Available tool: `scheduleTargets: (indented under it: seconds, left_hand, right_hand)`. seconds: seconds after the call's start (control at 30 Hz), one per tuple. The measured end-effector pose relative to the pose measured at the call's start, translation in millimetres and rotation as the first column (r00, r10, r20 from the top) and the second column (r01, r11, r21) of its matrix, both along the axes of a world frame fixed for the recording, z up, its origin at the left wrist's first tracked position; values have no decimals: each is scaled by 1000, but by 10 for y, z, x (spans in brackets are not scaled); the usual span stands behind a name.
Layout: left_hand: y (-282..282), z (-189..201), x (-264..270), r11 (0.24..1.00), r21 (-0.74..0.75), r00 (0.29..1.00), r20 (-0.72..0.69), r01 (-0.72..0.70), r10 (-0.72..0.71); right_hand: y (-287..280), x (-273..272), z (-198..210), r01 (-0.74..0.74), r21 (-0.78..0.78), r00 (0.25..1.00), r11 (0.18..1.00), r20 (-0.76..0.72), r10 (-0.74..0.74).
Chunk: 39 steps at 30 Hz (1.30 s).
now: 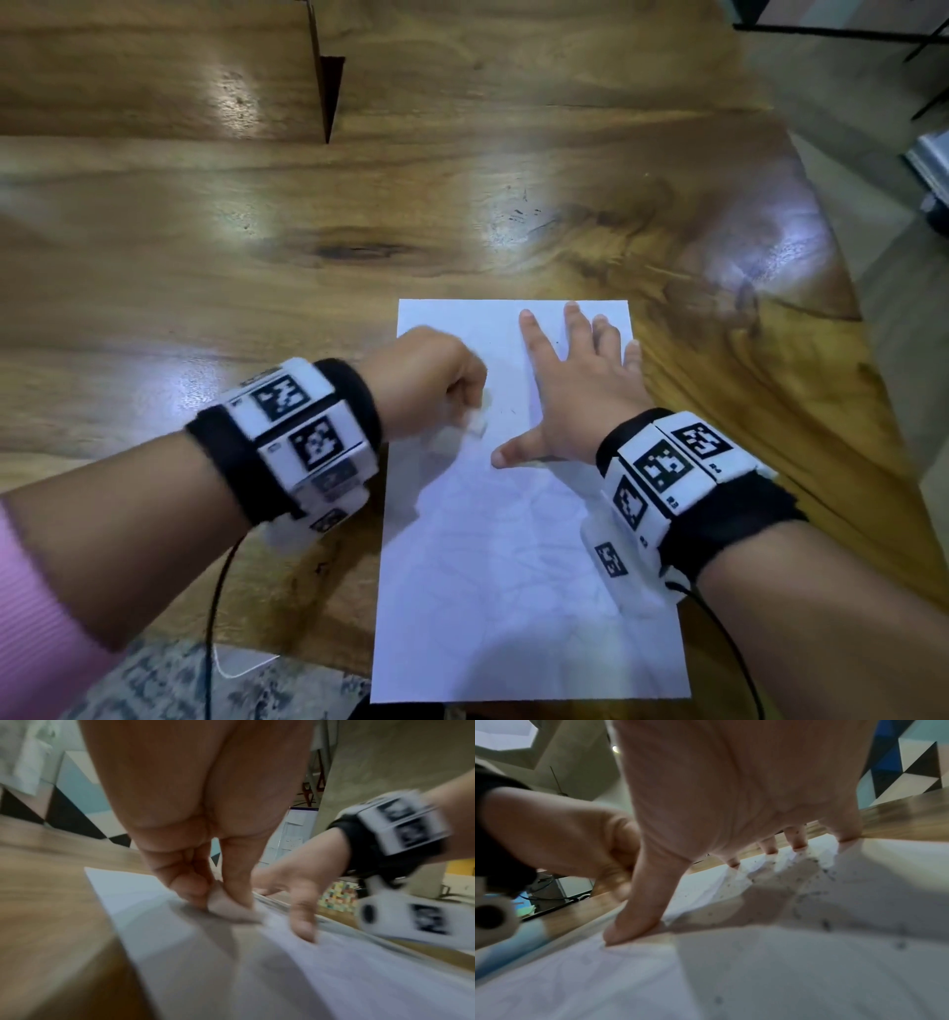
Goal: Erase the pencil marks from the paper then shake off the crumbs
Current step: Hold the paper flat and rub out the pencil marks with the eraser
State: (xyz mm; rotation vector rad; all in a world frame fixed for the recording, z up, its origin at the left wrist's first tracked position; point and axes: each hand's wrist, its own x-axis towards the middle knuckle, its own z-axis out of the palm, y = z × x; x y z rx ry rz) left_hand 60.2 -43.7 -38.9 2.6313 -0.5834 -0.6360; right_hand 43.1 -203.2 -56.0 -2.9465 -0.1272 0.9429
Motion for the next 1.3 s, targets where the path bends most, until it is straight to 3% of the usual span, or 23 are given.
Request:
scheduleTargets:
  seconds: [0.07, 0.13, 0.33, 0.5, 0.67, 0.8, 0.9, 1.07, 1.2, 1.3]
  left_hand:
    - [-90, 23, 179, 990, -42, 986, 89, -138, 141]
    - [-117, 24, 210, 980, -57, 975, 106, -191, 197]
    - [76, -52, -123, 999, 31, 999, -49, -12, 13]
    - [-52, -14, 168, 974, -76, 973, 69, -213, 218]
    - [97, -47, -187, 998, -4, 997, -19, -70, 70]
    - [102, 12, -190, 996, 26, 994, -77, -81, 82]
    - [66, 78, -75, 995, 53, 985, -147, -82, 89]
    - [-3, 140, 389, 956, -34, 955, 40, -291, 293]
    - [-51, 95, 405, 954, -54, 947, 116, -294, 298]
    - [39, 64, 263, 975, -18, 975, 28, -220, 220]
  right_hand:
    - [0, -3, 1, 3, 1, 1000, 1000, 1, -3]
    - [0, -5, 9, 5, -1, 1000, 1000, 1, -5]
    - [2, -8, 9, 4, 1, 1000, 1000, 10, -4]
    - [3, -12, 22, 6, 7, 1000, 1000, 5, -6]
    - [30, -15, 50, 11, 3, 1000, 1000, 6, -12]
    - [65, 2, 62, -100, 97, 993, 990, 68, 94]
    - [100, 21, 67, -95, 190, 995, 977, 50, 87]
    - [195, 22, 18, -73, 167, 994, 983, 96, 58]
    - [207, 28, 13, -73, 149, 993, 986, 104, 58]
    - [209, 27, -4, -68, 154, 993, 986, 106, 52]
